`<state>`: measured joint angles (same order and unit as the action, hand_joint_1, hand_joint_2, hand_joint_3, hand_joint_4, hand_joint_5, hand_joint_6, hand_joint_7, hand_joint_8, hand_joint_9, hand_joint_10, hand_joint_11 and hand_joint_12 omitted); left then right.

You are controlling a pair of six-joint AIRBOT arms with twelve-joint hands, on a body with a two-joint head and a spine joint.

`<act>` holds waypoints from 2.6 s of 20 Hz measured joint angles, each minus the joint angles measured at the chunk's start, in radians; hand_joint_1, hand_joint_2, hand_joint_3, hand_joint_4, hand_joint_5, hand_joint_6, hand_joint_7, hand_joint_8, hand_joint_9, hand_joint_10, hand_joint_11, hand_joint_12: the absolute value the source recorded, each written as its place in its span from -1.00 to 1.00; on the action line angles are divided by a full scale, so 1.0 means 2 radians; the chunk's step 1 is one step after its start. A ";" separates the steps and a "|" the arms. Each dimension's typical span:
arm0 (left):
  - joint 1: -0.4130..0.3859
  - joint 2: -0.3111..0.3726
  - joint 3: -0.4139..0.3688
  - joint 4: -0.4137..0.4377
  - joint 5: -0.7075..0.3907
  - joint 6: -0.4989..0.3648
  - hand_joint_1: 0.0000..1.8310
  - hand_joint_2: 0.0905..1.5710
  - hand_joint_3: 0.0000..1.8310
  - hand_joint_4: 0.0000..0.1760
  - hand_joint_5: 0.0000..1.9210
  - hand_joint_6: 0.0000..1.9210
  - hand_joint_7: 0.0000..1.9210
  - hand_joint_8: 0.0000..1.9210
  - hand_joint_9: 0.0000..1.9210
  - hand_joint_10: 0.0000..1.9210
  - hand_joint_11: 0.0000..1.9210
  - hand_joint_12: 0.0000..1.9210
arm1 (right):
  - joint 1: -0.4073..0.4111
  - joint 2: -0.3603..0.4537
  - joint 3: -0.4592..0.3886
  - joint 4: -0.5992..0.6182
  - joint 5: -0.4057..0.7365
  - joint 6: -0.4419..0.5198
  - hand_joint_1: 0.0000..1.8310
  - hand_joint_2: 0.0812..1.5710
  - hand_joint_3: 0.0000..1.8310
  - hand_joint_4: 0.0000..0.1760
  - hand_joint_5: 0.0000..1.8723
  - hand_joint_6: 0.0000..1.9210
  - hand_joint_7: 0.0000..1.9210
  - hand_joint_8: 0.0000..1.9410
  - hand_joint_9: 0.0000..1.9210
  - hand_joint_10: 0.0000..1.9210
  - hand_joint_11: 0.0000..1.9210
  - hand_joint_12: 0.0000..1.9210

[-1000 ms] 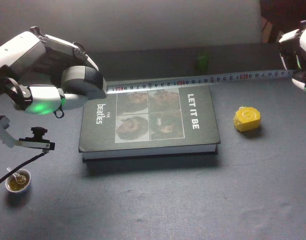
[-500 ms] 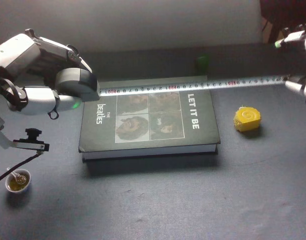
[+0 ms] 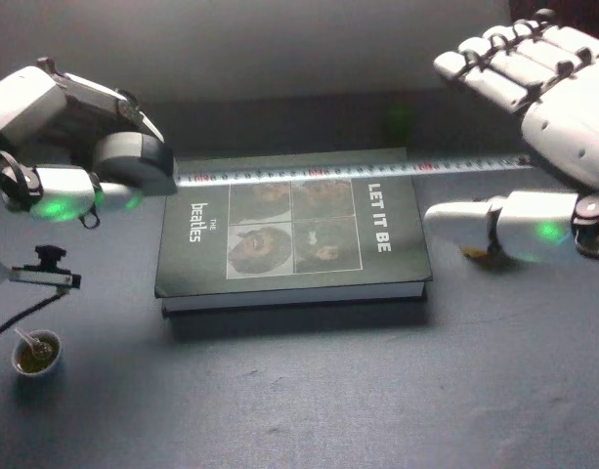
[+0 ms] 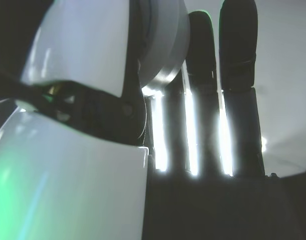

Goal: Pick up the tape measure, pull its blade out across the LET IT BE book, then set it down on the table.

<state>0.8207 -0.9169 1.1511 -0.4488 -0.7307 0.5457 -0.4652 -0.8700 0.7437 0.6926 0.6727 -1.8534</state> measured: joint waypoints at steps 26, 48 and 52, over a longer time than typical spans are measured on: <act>0.075 -0.031 0.130 0.111 0.044 -0.160 0.51 0.36 -1.00 -1.00 0.15 -0.39 -0.01 0.07 -0.05 0.32 -0.05 0.00 | 0.011 0.051 -0.098 0.001 -0.014 0.085 -1.00 0.25 -1.00 -1.00 -1.00 -1.00 -1.00 -1.00 -1.00 -1.00 -0.96 -0.95; 0.069 -0.055 0.212 0.193 0.039 -0.190 0.51 0.37 -1.00 -1.00 0.09 -0.27 -0.02 0.07 -0.03 0.30 -0.06 0.01 | 0.006 0.051 -0.098 -0.003 -0.013 0.085 -1.00 0.28 -1.00 -1.00 -1.00 -1.00 -1.00 -1.00 -1.00 -1.00 -1.00 -0.81; 0.072 -0.055 0.211 0.195 0.039 -0.190 0.51 0.37 -1.00 -1.00 0.09 -0.27 -0.02 0.07 -0.03 0.30 -0.06 0.01 | 0.006 0.051 -0.098 -0.003 -0.013 0.085 -1.00 0.28 -1.00 -1.00 -1.00 -1.00 -1.00 -1.00 -1.00 -1.00 -1.00 -0.80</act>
<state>0.9653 -1.0267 1.5734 -0.0582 -0.6533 0.1665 -0.4522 -0.7677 0.5472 0.6872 0.6460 -1.6825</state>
